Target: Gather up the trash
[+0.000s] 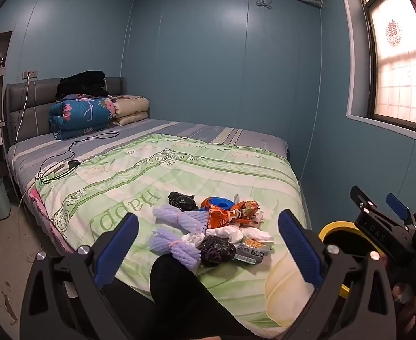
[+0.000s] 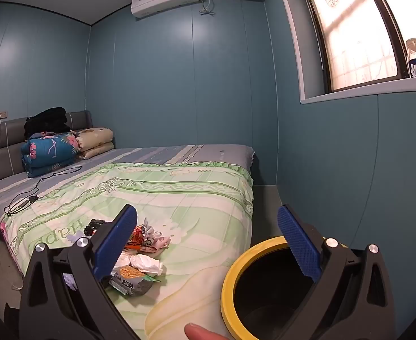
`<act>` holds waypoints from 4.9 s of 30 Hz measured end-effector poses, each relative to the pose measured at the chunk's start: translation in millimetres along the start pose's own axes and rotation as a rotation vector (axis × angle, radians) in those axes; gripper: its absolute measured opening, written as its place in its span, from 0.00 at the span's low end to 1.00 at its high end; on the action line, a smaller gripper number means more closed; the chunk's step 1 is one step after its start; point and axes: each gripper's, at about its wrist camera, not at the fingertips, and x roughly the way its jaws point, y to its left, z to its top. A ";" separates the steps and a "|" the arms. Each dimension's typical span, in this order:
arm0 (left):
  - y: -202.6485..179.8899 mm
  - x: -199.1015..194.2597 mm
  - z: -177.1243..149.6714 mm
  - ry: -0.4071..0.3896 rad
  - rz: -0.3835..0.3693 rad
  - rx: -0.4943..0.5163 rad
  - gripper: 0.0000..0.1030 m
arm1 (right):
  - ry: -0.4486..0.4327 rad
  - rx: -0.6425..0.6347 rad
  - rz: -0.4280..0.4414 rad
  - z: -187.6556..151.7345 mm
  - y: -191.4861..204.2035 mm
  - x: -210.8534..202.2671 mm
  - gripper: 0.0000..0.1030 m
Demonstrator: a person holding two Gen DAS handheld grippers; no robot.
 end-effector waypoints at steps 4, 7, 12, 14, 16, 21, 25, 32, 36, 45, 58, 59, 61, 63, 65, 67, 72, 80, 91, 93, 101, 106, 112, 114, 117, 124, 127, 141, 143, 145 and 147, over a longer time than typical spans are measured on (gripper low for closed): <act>-3.7 2.8 0.3 0.012 -0.002 -0.001 0.92 | 0.002 -0.001 -0.001 -0.1 0.2 0.3 0.92; -5.8 3.7 1.2 0.012 0.002 0.000 0.92 | 0.000 -0.002 -0.003 -0.3 0.7 0.3 0.92; -6.1 4.2 -3.0 0.011 -0.003 -0.002 0.92 | -0.001 -0.001 -0.003 -1.2 1.8 1.2 0.92; -5.6 3.9 -2.0 0.012 -0.004 -0.002 0.92 | -0.002 -0.002 -0.004 -1.5 2.6 1.3 0.92; -5.8 4.0 -1.6 0.013 -0.003 -0.002 0.92 | -0.001 0.000 -0.001 -0.7 2.3 1.6 0.92; -2.8 1.8 -2.4 0.012 -0.008 -0.001 0.92 | -0.001 0.000 -0.004 -0.7 0.3 -0.1 0.92; -2.9 1.3 -2.5 0.009 -0.008 0.002 0.92 | 0.001 0.001 -0.004 -0.2 -0.3 -0.7 0.92; -3.1 0.7 -1.9 0.009 -0.010 0.004 0.92 | -0.001 0.001 -0.003 -0.8 1.3 1.9 0.92; -3.5 1.6 -0.7 0.008 -0.012 0.005 0.92 | -0.002 0.004 -0.003 -1.2 0.7 1.2 0.92; -4.5 2.1 -0.5 0.010 -0.026 0.008 0.92 | -0.003 0.006 -0.003 -1.2 0.2 0.5 0.92; -3.9 2.7 -0.5 0.015 -0.034 0.006 0.92 | 0.000 0.009 -0.006 0.5 -0.6 0.2 0.92; -3.8 2.8 -0.5 0.015 -0.034 0.006 0.92 | 0.000 0.010 -0.006 0.6 -0.6 -0.1 0.92; -3.6 2.8 -0.3 0.016 -0.033 0.005 0.92 | -0.001 0.009 -0.006 0.4 -0.9 0.2 0.92; -3.3 2.9 -0.1 0.016 -0.035 0.005 0.92 | 0.001 0.008 -0.005 0.7 -0.9 -0.1 0.92; -3.5 2.6 -0.9 0.016 -0.036 0.004 0.92 | 0.000 0.009 -0.006 0.7 -0.8 -0.3 0.92; -3.2 2.4 -1.3 0.018 -0.037 0.003 0.92 | 0.000 0.009 -0.007 0.8 -0.8 -0.2 0.92; -3.3 2.0 -1.8 0.018 -0.037 0.004 0.92 | 0.002 0.009 -0.006 0.3 -1.2 0.3 0.92; -3.0 1.8 -1.7 0.017 -0.038 0.005 0.92 | 0.006 0.010 -0.005 -0.1 -2.2 1.8 0.92; -3.7 4.1 -4.0 0.028 -0.035 0.005 0.92 | 0.003 0.013 -0.013 -1.3 -2.6 2.5 0.92; -3.4 4.1 -4.7 0.030 -0.037 0.003 0.92 | 0.000 0.013 -0.020 -2.1 -3.0 2.8 0.92; -1.1 7.0 -6.1 0.041 -0.045 -0.005 0.92 | -0.022 0.052 -0.060 5.9 -7.4 17.4 0.92; 0.9 21.8 -11.0 0.109 -0.058 -0.008 0.92 | -0.026 0.030 -0.059 15.1 -0.1 45.0 0.92; 2.6 36.7 -16.9 0.143 -0.120 0.000 0.92 | 0.069 -0.003 0.019 10.6 19.2 95.9 0.92; 3.7 41.9 -17.8 0.154 -0.158 -0.001 0.92 | 0.126 -0.011 0.063 5.9 27.1 116.1 0.92; 12.4 51.7 -15.4 0.162 -0.188 -0.012 0.92 | 0.232 -0.017 0.138 -5.8 41.8 149.3 0.92; 41.9 97.1 -12.1 0.210 -0.113 0.072 0.92 | 0.417 0.028 0.256 -27.8 66.9 197.9 0.92; 64.4 133.4 -10.2 0.272 -0.086 0.050 0.92 | 0.432 0.007 0.263 -33.4 76.1 204.3 0.92; 125.8 281.9 -20.1 0.479 -0.102 -0.165 0.92 | 0.486 -0.066 0.291 -51.1 104.4 233.9 0.92; 126.9 294.4 -20.7 0.491 -0.109 -0.175 0.92 | 0.494 -0.072 0.284 -50.6 107.7 239.8 0.92; 128.6 304.4 -22.0 0.505 -0.114 -0.192 0.92 | 0.502 -0.067 0.276 -50.6 111.4 246.6 0.92; 130.7 311.5 -24.2 0.519 -0.121 -0.215 0.92 | 0.511 -0.059 0.277 -51.3 113.6 251.2 0.92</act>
